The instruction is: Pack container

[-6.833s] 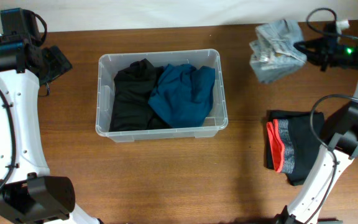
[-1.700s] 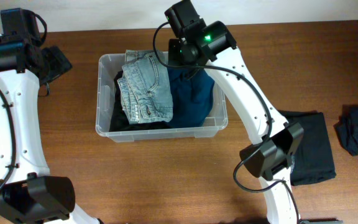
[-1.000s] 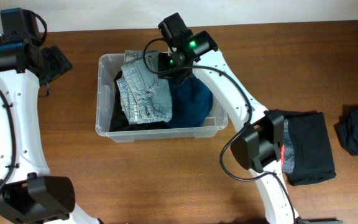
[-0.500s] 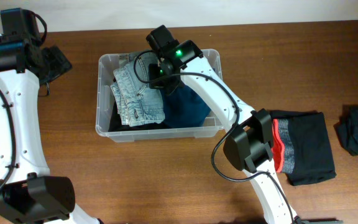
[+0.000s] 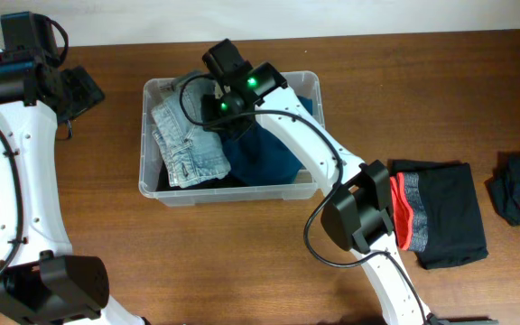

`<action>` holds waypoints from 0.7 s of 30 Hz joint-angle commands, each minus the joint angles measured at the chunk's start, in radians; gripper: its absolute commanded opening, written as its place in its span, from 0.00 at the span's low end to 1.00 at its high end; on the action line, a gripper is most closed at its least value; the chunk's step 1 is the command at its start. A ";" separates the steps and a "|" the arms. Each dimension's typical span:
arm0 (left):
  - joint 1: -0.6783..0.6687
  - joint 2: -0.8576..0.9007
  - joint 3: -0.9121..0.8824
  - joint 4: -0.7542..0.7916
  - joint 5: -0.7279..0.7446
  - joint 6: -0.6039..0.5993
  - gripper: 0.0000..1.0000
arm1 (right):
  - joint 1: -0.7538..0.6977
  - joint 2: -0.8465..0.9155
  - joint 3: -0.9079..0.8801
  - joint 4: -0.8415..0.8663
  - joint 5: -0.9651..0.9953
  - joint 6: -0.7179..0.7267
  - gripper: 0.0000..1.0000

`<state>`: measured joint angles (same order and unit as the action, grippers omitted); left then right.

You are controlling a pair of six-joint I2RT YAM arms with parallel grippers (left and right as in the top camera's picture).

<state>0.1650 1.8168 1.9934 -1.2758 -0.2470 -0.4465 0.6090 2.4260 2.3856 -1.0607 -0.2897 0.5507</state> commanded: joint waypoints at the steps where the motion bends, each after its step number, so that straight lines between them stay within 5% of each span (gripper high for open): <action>1: 0.003 -0.020 0.006 -0.001 -0.004 -0.010 0.99 | 0.004 0.022 -0.007 0.005 -0.100 0.008 0.04; 7: 0.003 -0.020 0.006 -0.001 -0.004 -0.010 0.99 | -0.008 0.021 -0.007 -0.051 0.006 0.008 0.04; 14: 0.003 -0.020 0.006 -0.001 -0.004 -0.010 1.00 | -0.043 0.021 0.024 -0.230 0.351 0.003 0.04; 21: 0.003 -0.020 0.006 -0.001 -0.004 -0.010 0.99 | -0.082 0.011 0.127 -0.337 0.443 -0.054 0.04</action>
<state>0.1650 1.8168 1.9934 -1.2758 -0.2470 -0.4465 0.5438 2.4317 2.4378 -1.3808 0.0597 0.5285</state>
